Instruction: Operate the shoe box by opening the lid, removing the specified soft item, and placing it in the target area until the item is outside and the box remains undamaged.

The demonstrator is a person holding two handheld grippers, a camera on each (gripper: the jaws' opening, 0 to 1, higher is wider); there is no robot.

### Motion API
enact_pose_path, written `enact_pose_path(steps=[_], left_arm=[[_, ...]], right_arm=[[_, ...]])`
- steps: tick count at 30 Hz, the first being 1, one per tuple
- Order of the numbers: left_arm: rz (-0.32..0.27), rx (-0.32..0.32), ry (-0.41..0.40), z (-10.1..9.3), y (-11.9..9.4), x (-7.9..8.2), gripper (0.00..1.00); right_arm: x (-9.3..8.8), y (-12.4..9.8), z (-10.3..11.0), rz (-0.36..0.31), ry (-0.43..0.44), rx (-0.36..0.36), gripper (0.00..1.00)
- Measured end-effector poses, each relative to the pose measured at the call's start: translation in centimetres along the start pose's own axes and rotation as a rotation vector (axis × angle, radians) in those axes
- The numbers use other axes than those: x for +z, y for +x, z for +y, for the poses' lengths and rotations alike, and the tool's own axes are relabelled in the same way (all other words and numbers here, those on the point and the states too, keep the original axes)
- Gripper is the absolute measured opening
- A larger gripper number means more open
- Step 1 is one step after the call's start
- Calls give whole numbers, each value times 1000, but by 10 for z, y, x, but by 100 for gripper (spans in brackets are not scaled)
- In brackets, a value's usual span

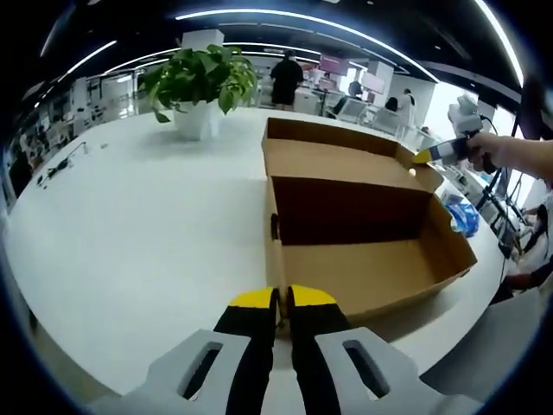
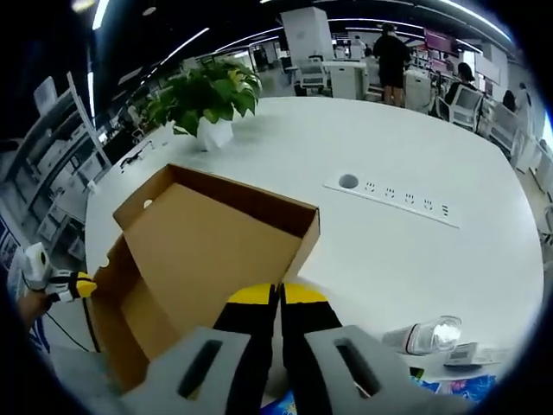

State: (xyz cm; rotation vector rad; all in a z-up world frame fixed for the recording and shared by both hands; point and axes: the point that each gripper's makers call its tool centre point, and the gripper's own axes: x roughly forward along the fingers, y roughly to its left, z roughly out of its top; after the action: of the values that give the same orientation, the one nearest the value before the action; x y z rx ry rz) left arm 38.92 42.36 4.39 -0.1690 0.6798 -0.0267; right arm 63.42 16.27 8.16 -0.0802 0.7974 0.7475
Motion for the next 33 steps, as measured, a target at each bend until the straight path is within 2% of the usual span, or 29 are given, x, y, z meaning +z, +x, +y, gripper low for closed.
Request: enact_pose_path(steps=[12,20,30,33], left_arm=[[-1,2,0,-1,0,1,2],[-2,2,0,-2,0,1,2],[-5,0,-5,-2,-1,1,2],[-4,-2,-2,-2,-1,1,2]], right_arm=[[9,-20,10,-90,-46,22,0],[13,-34,18,-148,-36,41,0],[14,-54,32,-209,-48,63,0],[11,-59,37,-219,-79,53,0]])
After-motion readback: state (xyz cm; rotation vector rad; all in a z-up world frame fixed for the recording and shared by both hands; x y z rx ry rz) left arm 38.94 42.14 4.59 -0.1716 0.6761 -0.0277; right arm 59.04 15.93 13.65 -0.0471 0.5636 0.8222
